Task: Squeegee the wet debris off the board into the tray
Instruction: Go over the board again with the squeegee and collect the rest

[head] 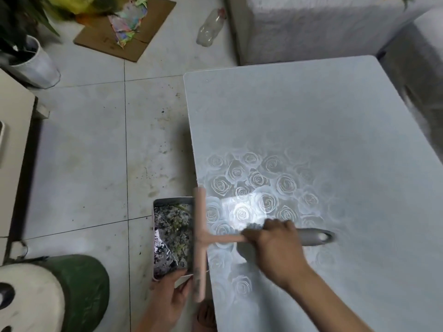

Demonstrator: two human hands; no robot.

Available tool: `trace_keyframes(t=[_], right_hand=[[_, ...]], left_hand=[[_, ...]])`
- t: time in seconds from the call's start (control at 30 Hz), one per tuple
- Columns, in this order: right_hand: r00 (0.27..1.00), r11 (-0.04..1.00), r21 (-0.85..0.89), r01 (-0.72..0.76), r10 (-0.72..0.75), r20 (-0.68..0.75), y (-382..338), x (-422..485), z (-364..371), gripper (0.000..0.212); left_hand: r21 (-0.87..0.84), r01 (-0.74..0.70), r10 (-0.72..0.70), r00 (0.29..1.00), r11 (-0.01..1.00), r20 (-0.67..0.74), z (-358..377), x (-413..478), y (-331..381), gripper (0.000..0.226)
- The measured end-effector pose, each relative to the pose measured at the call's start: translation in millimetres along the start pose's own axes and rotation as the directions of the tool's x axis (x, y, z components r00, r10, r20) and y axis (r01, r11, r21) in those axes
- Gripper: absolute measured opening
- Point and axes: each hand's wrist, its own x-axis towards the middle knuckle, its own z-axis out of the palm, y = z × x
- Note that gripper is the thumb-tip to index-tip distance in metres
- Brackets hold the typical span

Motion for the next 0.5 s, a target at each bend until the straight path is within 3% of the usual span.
trace_keyframes(t=[0.07, 0.17, 0.33, 0.43, 0.5], right_hand=[[0.998, 0.998, -0.018, 0.059, -0.059, -0.025, -28, 3, -2, 0.017], [0.983, 0.997, 0.038, 0.061, -0.053, -0.176, 5, -5, -14, 0.015], [0.986, 0.978, -0.125, -0.168, 0.165, -0.032, 80, -26, -21, 0.042], [0.982, 0.982, -0.083, -0.172, 0.177, 0.069, 52, -15, -8, 0.032], [0.994, 0.993, -0.054, -0.103, 0.105, 0.023, 25, 2, 13, 0.036]], left_hand=[[-0.068, 0.059, -0.059, 0.998, 0.996, -0.003, 4, -2, 3, 0.017], [-0.12, 0.069, -0.07, 0.997, 0.99, -0.01, 8, -1, 8, 0.023], [-0.193, 0.14, -0.138, 0.99, 0.971, 0.026, 11, -6, 15, 0.013], [-0.183, 0.127, -0.127, 0.992, 0.975, 0.01, 10, -4, 14, 0.014], [-0.153, 0.093, -0.097, 0.995, 0.984, -0.02, 9, -2, 12, 0.016]])
